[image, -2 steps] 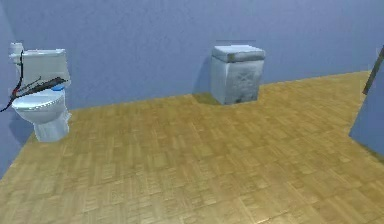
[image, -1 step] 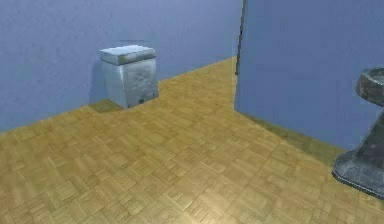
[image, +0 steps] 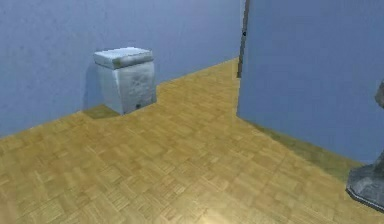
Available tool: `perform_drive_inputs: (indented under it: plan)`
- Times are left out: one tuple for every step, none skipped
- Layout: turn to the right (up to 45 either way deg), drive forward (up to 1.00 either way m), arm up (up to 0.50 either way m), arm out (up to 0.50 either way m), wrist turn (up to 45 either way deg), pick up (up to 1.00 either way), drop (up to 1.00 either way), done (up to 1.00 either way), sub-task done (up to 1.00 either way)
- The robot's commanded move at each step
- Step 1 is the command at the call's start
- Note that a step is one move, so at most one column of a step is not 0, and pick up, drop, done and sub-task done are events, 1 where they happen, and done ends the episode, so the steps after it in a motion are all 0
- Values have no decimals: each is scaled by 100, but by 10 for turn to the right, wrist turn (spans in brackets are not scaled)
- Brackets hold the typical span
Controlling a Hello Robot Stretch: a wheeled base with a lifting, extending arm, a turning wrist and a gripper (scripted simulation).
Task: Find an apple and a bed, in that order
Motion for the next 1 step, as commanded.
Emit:
perform_drive_inputs:
  plan:
    - [30,0,0,0,0,0,0,0,0]
